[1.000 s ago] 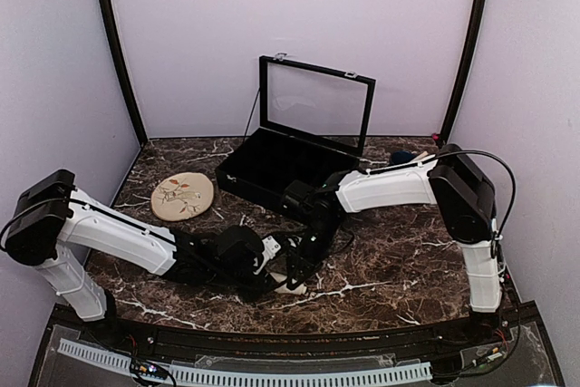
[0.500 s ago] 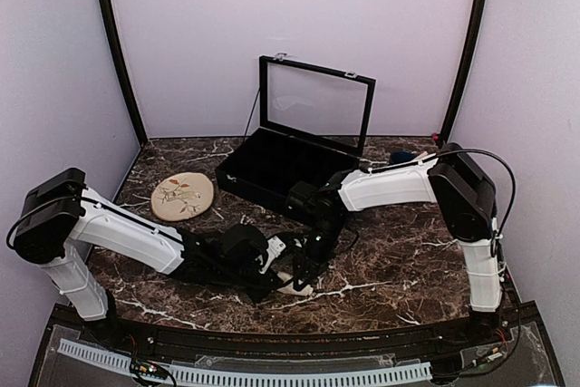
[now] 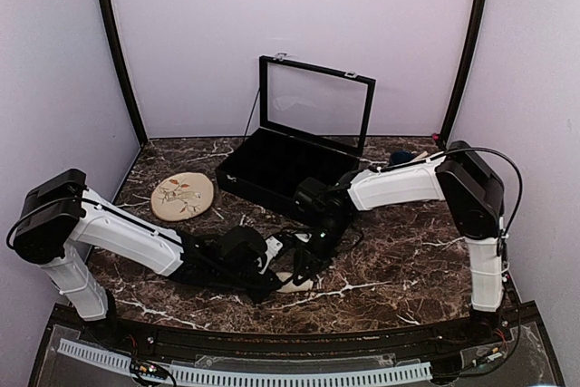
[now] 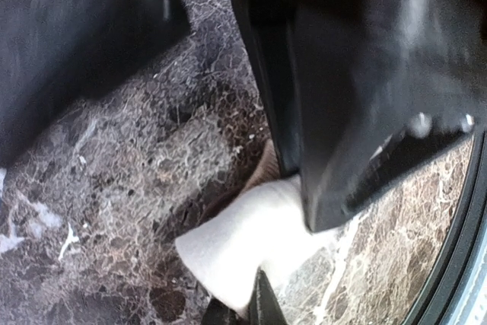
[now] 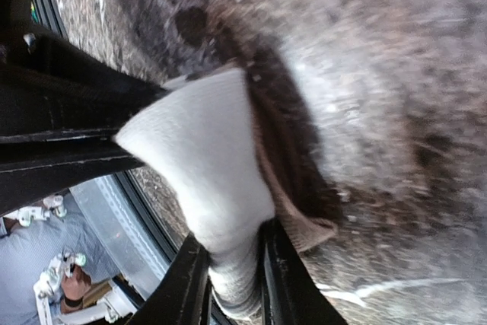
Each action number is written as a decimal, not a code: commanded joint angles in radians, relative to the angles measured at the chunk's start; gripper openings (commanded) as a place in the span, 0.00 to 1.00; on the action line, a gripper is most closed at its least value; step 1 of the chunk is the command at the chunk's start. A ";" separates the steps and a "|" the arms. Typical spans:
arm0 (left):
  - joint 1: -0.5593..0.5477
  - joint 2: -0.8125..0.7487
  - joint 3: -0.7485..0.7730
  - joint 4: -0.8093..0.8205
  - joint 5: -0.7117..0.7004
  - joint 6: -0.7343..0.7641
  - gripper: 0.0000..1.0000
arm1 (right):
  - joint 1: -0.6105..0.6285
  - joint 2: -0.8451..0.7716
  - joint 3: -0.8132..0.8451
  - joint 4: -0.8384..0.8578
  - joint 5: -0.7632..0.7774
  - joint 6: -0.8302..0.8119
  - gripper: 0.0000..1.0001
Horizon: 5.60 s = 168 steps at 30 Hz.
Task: Roll the socks
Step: Roll the sock at the center of the board, then pick up the sock from the center of the board, then place the sock in the storage box.
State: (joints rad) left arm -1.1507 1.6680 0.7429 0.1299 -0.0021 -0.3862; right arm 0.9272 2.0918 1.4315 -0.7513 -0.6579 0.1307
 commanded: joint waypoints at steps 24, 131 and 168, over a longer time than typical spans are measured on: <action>0.026 -0.007 -0.084 -0.130 0.053 -0.080 0.00 | -0.056 -0.299 -0.244 0.311 0.266 0.055 0.28; 0.246 -0.087 -0.164 -0.176 0.142 -0.141 0.47 | 0.307 -0.453 -0.524 0.652 0.659 -0.130 0.00; 0.333 -0.300 -0.079 -0.313 -0.118 -0.294 0.50 | -0.173 -0.092 0.329 0.280 0.903 -0.168 0.00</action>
State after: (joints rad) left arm -0.8249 1.3529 0.6334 -0.1738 -0.1272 -0.6956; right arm 0.8051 1.9415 1.6917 -0.4320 0.2245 -0.0082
